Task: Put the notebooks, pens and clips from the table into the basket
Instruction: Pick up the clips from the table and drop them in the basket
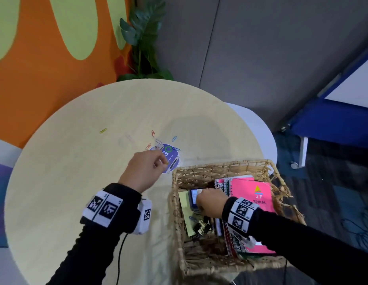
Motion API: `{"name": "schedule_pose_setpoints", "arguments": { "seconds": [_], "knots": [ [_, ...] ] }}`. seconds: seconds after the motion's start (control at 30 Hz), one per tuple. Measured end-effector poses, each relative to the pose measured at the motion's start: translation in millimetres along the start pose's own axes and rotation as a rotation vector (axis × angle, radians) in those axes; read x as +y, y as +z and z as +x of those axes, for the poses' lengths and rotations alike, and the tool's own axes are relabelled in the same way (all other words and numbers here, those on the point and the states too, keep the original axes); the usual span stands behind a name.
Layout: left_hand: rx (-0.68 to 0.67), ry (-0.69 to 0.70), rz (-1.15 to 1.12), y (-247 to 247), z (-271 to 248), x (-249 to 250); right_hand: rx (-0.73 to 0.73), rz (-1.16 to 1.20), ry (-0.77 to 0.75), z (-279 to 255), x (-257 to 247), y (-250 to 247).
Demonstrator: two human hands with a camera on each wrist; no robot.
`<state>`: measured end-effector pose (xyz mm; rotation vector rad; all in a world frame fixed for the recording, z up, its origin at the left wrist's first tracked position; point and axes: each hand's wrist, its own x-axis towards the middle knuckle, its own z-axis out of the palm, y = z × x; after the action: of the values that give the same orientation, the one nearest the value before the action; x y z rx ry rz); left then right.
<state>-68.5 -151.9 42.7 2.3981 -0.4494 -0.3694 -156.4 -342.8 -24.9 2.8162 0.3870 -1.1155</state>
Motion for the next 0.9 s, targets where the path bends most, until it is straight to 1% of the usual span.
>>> {"name": "schedule_pose_setpoints", "arguments": {
  "seconds": [0.1, 0.23, 0.33, 0.43, 0.5, 0.57, 0.67, 0.73, 0.8, 0.87, 0.9],
  "knots": [
    [-0.111, 0.045, 0.049, 15.7, -19.8, 17.0, -0.025, -0.03, 0.019, 4.4, -9.6, 2.3],
    [-0.275, 0.079, 0.159, 41.3, -35.5, 34.5, 0.031, 0.046, 0.031, -0.3, -6.5, 3.4],
    [-0.393, 0.091, 0.26, 62.6, -34.5, 48.4, 0.149, 0.216, 0.06, -9.2, 13.2, 2.6],
    [-0.469, 0.122, 0.387, 85.9, -25.1, 66.5, 0.28, 0.397, 0.101, -22.5, 33.9, 4.9],
    [-0.532, 0.136, 0.476, 98.5, -18.3, 80.7, 0.333, 0.447, 0.15, -30.6, 45.5, 10.7],
    [-0.636, 0.136, 0.561, 110.7, -14.0, 91.9, 0.377, 0.482, 0.203, -38.2, 55.2, 18.9],
    [-0.756, 0.14, 0.612, 135.2, -8.7, 85.1, 0.415, 0.55, 0.233, -44.9, 63.2, 33.6],
    [-0.775, 0.141, 0.684, 148.6, -2.6, 74.5, 0.416, 0.599, 0.234, -48.8, 64.5, 41.1],
    [-0.759, 0.121, 0.703, 143.3, -0.8, 75.5, 0.414, 0.642, 0.235, -52.3, 65.4, 42.1],
    [-0.696, 0.162, 0.586, 127.8, 4.9, 81.3, 0.437, 0.652, 0.242, -52.8, 68.4, 33.8],
    [-0.619, 0.187, 0.513, 115.7, 8.8, 82.9, 0.463, 0.648, 0.234, -52.2, 70.2, 25.0]
  ]
}}
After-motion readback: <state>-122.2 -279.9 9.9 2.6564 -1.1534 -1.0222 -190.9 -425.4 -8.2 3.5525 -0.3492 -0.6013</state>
